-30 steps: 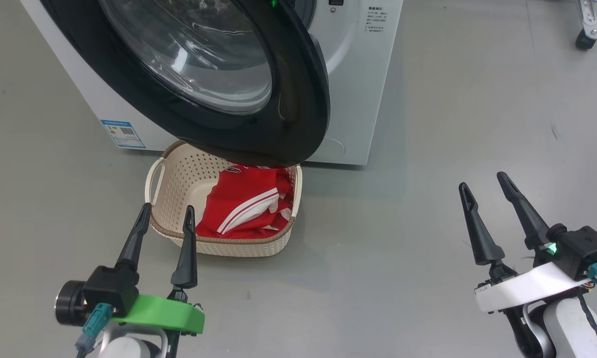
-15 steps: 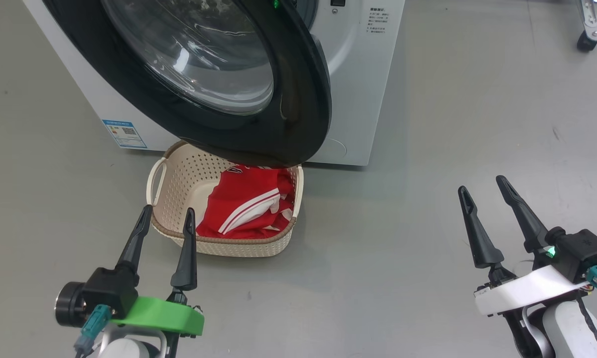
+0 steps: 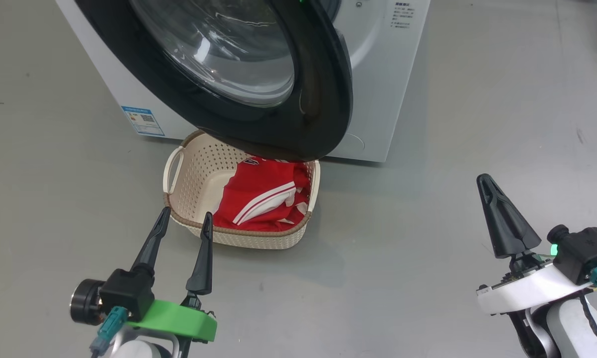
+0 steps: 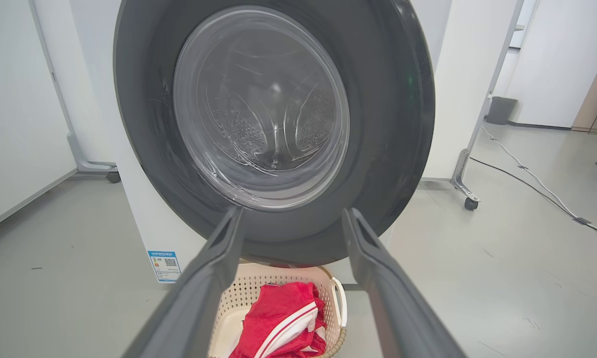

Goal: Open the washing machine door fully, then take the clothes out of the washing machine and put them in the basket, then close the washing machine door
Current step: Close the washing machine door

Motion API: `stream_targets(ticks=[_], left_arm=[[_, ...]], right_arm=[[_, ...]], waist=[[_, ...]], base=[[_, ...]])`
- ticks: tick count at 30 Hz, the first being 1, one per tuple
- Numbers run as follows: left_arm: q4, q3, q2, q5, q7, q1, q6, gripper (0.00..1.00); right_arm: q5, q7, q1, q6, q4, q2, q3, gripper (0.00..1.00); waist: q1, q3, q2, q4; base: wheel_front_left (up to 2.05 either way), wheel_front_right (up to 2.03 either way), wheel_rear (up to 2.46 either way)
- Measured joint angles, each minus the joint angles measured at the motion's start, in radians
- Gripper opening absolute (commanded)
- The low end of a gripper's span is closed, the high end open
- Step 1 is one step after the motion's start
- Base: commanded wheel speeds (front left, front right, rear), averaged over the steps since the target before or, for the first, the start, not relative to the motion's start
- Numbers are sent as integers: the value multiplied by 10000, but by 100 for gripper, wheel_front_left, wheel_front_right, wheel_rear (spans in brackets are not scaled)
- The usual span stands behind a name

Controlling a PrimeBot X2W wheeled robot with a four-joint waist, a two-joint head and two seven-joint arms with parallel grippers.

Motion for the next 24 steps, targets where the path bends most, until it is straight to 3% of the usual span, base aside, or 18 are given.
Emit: stream_targets(ticks=[14,24], left_arm=[[-688,-1110,-4,-593,0,-142,313,100],[-1256,-1950,-8,-1204,0,-494,648,100]], right_arm=[[-558,0,-1455,0,-874,-1737,2021,0],[-608,88,-2751,0,-928,-2980,2708,0]], waist=[[0,995,0,898],[0,1948,0,1885]], base=[[0,0,0],[0,0,0]])
